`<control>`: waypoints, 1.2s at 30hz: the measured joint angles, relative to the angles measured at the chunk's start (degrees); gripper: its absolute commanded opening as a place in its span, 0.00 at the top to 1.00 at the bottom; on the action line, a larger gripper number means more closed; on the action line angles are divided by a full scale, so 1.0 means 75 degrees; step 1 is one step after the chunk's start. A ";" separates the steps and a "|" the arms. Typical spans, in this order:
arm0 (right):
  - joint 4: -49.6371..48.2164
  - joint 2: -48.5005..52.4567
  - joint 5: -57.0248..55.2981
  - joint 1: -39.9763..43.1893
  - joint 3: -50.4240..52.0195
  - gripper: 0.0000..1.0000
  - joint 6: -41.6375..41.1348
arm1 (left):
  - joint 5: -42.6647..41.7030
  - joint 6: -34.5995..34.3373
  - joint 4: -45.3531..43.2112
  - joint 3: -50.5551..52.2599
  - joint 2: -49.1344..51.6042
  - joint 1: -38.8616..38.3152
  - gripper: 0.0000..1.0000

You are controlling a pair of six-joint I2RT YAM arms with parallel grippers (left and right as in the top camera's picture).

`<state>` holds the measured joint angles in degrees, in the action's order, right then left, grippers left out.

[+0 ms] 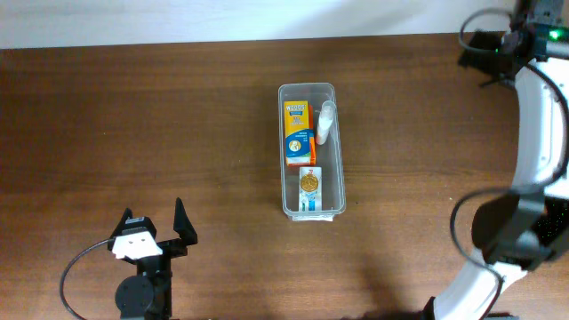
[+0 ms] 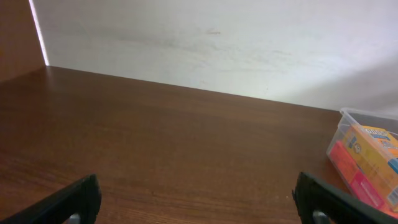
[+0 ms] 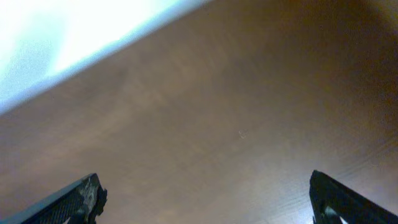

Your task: Pack container

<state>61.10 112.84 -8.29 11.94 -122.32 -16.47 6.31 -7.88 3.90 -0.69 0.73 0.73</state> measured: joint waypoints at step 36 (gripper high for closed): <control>-0.6461 -0.7271 0.0513 -0.1734 0.8650 0.02 0.1521 | 0.0000 -0.0003 0.0003 0.0000 -0.0003 0.0000 0.01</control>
<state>12.64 58.30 -4.45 -1.06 -57.45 -5.06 6.31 -7.90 3.92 -0.69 0.71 0.73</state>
